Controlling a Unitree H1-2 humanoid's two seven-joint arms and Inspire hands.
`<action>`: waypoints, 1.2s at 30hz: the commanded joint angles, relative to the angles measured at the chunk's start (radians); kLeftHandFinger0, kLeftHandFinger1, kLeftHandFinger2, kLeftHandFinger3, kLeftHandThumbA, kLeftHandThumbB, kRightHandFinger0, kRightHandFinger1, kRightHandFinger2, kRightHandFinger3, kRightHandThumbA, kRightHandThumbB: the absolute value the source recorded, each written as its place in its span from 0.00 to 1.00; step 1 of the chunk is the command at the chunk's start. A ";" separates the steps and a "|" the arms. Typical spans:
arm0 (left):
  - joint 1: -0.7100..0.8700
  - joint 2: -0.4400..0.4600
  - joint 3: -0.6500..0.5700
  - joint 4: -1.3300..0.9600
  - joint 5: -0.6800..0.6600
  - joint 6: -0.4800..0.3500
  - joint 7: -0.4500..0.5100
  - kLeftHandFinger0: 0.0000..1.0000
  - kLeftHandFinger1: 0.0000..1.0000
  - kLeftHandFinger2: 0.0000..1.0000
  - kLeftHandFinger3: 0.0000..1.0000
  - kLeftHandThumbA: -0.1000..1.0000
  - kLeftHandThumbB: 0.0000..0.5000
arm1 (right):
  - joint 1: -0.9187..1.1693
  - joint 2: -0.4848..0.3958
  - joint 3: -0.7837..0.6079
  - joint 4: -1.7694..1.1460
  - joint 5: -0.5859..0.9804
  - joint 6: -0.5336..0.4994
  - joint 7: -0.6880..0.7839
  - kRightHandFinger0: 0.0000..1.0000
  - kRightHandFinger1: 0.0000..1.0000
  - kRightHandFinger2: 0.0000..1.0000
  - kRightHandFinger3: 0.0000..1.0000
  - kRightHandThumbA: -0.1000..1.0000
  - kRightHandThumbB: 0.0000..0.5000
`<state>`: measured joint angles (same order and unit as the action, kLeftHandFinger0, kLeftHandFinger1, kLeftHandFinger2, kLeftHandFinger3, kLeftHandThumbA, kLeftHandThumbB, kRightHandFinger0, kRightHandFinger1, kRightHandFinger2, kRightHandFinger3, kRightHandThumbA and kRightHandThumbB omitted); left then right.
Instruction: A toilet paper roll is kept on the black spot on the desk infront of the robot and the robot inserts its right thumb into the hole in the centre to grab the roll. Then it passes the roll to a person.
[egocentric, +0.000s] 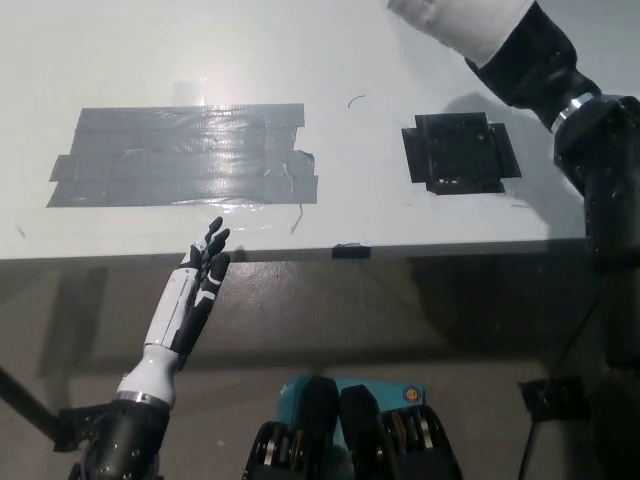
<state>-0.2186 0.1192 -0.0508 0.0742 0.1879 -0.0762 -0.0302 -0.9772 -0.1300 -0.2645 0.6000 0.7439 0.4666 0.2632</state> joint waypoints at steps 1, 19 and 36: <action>-0.008 0.003 -0.002 -0.012 0.004 -0.017 0.006 1.00 1.00 1.00 1.00 0.96 0.23 | -0.009 -0.024 0.019 -0.049 0.085 0.003 -0.041 0.00 0.41 0.85 1.00 0.00 0.20; 0.009 0.002 -0.008 -0.013 0.008 -0.017 0.005 1.00 1.00 1.00 1.00 0.95 0.25 | -0.056 -0.025 0.059 -0.018 -0.003 0.000 -0.103 0.00 0.42 0.80 0.99 0.00 0.26; 0.007 0.005 -0.011 -0.015 0.000 -0.015 -0.004 1.00 1.00 1.00 1.00 0.93 0.24 | -0.287 -0.046 0.255 0.321 -0.399 -0.187 -0.238 0.01 0.64 1.00 1.00 0.00 0.27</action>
<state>-0.2030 0.1195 -0.0560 0.0761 0.1874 -0.0764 -0.0306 -1.1437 -0.1467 -0.0728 0.8702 0.5075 0.4002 0.0677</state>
